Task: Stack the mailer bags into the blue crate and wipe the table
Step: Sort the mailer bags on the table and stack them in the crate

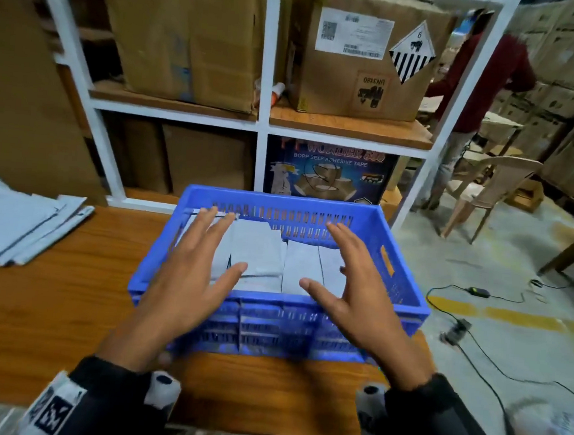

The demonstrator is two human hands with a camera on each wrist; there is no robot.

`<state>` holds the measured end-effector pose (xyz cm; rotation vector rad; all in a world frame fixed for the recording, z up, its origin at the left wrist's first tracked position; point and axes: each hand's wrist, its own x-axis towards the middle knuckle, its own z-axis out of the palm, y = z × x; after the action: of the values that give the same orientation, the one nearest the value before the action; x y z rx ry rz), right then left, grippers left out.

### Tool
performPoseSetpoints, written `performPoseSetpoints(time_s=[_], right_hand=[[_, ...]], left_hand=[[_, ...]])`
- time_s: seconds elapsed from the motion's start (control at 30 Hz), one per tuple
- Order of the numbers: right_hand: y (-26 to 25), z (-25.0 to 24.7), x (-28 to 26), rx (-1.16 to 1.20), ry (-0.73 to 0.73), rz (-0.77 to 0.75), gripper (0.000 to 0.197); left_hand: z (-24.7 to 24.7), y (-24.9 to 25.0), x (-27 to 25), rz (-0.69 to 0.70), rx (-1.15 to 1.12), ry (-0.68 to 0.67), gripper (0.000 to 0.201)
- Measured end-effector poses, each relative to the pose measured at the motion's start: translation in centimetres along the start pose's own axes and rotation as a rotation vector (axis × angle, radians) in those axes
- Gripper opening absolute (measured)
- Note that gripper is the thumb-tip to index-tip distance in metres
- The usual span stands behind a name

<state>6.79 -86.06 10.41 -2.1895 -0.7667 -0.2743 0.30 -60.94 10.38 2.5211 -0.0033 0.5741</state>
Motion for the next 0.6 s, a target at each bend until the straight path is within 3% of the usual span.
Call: performPoseSetpoints(time_s=[0.13,0.23,0.47,0.6], right_hand=[[-2.1,2.4,-2.9,0.150,0.098,-0.113,0.079],[-3.8,5.5,-5.3,0.210,0.055,-0.155,0.076],[-8.2,14.8,-9.6,0.403,-0.169,-0.213,0.072],[-10.9,20.7,-10.2,0.368,-0.318,-0.192,0.065]], left_hand=[[-1.0,1.0,-5.0,0.014,0.023,0.104,0.070],[-1.6,0.7,-9.5,-0.011,0.069,0.142,0.068],[-2.9,-4.7,-20.4,-0.308,0.108,0.183,0.060],[-3.7,-9.0,-25.6,-0.508,0.130,0.190,0.061]])
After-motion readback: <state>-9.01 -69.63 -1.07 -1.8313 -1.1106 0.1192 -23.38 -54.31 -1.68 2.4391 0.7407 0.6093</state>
